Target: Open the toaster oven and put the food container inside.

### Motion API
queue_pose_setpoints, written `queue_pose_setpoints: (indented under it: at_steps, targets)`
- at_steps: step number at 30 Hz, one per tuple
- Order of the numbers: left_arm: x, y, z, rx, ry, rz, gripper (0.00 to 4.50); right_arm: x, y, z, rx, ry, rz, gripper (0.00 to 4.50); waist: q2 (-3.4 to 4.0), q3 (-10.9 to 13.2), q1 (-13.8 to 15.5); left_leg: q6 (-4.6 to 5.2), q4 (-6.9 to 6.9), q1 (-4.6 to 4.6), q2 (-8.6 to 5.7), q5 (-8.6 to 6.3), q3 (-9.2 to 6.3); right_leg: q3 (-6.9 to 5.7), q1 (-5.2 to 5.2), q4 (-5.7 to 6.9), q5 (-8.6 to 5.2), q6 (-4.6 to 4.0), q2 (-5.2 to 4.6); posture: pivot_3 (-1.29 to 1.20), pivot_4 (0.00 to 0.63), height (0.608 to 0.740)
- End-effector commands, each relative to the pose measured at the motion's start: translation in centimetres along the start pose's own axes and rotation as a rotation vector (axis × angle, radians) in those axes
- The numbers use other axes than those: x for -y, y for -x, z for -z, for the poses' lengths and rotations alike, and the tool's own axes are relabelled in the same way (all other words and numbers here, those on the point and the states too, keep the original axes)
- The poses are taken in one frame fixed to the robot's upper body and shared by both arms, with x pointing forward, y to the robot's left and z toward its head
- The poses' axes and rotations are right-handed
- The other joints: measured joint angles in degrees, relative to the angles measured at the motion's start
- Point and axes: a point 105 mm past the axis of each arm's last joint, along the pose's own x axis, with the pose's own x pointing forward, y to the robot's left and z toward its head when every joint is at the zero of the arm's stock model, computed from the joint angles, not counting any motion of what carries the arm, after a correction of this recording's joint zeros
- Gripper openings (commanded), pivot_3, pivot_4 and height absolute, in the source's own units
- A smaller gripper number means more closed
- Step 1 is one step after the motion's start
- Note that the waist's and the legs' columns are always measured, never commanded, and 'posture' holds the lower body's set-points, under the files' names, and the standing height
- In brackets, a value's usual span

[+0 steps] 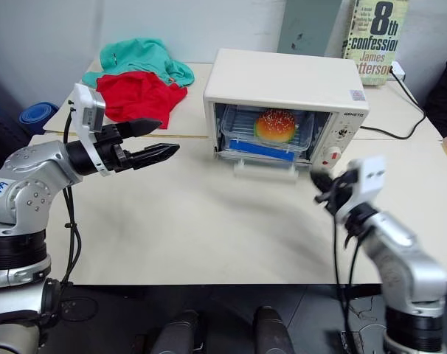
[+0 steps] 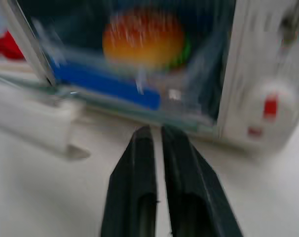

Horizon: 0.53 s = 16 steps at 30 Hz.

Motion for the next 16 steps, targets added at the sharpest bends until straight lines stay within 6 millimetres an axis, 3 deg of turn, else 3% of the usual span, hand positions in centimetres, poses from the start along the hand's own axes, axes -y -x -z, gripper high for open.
queue_pose_setpoints:
  at_steps: [1,5,9,16]
  targets:
    - [0.4,0.7,-1.3,0.028,-0.064,0.008,4.5,-0.8,1.9,-4.2,0.005,0.04,-0.13,1.62,0.0,0.0,0.17,0.01,0.01,-0.01,0.01,-0.01,0.0,-0.01,0.0,0.0,-0.01,-0.01,0.0,0.0,0.15,0.74]
    - [0.6,1.0,-1.6,0.006,-0.099,0.037,4.5,-0.4,4.3,-6.1,-0.092,0.106,-0.195,2.99,0.0,0.0,0.58,0.09,-0.03,-0.07,0.02,-0.06,0.01,-0.04,0.01,-0.15,-0.03,-0.05,-0.02,0.0,0.15,0.74]
    - [0.5,1.4,-2.4,-0.001,-0.129,0.064,4.5,0.6,6.3,-6.5,-0.166,0.136,-0.177,4.31,-0.01,0.0,0.55,0.18,0.01,-0.12,-0.02,-0.15,0.04,-0.04,0.05,-0.28,-0.04,-0.07,-0.05,0.0,0.15,0.74]
    - [0.6,1.4,-3.6,0.025,-0.165,0.093,4.5,1.5,7.8,-5.4,-0.209,0.153,-0.116,4.43,-0.02,0.0,0.48,0.21,0.08,-0.09,-0.07,-0.16,0.24,0.0,0.05,-0.3,-0.02,-0.03,-0.01,0.0,0.15,0.74]
